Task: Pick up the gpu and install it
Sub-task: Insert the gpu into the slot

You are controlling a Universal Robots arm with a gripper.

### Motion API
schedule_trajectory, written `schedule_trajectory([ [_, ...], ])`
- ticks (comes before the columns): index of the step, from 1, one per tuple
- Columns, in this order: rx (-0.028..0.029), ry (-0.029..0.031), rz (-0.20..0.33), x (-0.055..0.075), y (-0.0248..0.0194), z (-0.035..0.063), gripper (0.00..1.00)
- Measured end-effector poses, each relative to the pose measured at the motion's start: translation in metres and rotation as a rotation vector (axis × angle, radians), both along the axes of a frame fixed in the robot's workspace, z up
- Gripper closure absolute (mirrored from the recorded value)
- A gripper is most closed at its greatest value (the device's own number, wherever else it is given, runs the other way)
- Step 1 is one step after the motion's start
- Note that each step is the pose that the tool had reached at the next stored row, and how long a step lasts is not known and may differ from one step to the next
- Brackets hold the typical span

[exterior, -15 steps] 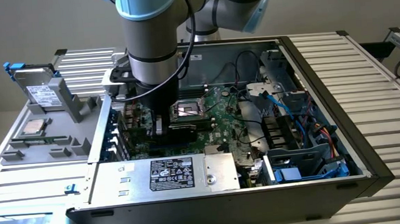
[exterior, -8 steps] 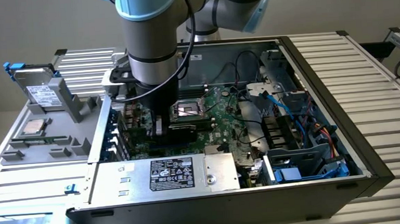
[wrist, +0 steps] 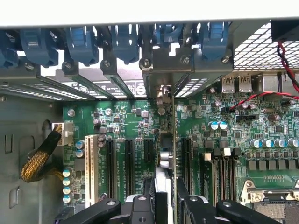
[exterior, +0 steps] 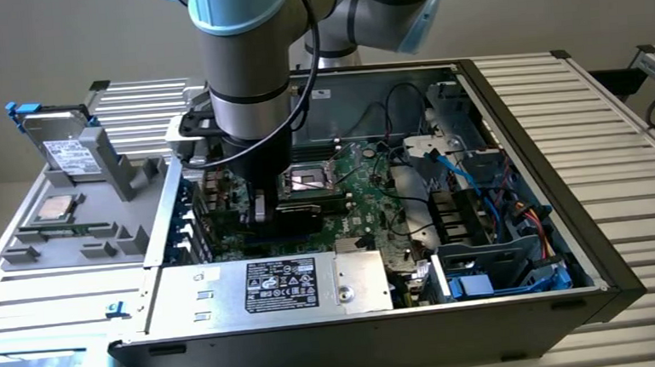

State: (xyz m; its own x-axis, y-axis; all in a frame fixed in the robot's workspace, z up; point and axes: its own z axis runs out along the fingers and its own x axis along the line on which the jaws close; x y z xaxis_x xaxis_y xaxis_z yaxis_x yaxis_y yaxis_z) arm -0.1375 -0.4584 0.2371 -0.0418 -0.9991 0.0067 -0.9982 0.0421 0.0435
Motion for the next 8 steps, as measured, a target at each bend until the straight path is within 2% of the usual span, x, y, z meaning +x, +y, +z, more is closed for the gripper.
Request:
schedule_trajectory([
  [3,-0.0003,-0.0046,0.000,-0.0008,0.0000,-0.0009,0.71],
  [8,-0.0001,-0.0054,0.000,-0.0010,0.0000,-0.0011,0.71],
])
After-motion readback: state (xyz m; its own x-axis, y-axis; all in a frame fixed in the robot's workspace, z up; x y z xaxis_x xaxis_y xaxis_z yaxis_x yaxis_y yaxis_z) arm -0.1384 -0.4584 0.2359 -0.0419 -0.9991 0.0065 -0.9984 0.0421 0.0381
